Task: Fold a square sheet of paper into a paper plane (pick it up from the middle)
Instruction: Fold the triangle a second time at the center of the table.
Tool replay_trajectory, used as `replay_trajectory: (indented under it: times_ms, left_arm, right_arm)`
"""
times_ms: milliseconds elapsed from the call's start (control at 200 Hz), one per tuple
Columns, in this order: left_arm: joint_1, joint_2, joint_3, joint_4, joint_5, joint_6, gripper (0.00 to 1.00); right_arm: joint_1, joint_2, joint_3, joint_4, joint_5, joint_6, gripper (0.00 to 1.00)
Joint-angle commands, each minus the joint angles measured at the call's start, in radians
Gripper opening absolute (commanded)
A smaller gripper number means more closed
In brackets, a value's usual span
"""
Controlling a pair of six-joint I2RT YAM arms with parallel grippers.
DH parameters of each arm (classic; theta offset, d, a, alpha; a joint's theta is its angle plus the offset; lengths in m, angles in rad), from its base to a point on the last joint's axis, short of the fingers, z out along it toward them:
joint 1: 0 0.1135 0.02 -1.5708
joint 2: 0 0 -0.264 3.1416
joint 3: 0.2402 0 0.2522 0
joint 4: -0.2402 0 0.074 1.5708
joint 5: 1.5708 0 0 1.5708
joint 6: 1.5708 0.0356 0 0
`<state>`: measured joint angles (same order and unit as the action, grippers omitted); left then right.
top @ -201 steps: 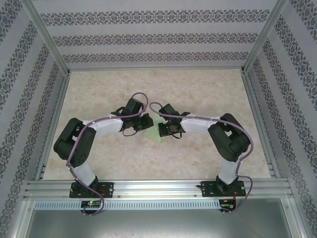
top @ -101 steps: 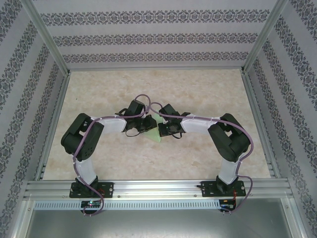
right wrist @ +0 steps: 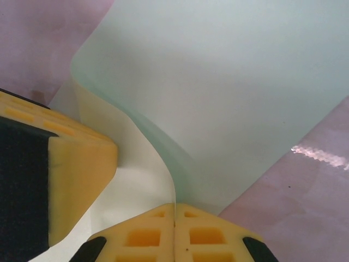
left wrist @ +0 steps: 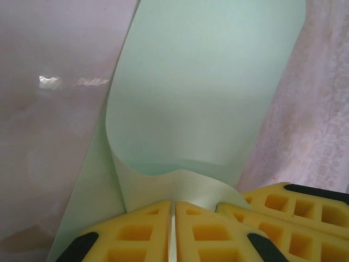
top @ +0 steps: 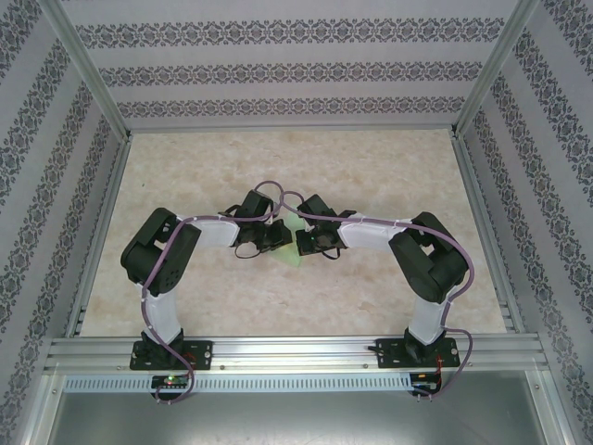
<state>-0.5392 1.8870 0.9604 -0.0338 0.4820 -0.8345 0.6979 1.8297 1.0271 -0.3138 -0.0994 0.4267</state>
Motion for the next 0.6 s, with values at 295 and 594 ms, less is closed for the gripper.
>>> replay_trajectory:
  times_ms: [295, 594]
  left_arm:
    - [0.006, 0.004, -0.031, -0.078, -0.052, 0.046, 0.13]
    - [0.006, 0.012, -0.025, -0.059, -0.04, 0.038, 0.12]
  right_arm:
    - [-0.023, -0.169, -0.049, -0.007, -0.012, 0.103, 0.23]
    - [0.02, -0.177, -0.137, 0.226, -0.25, 0.258, 0.12]
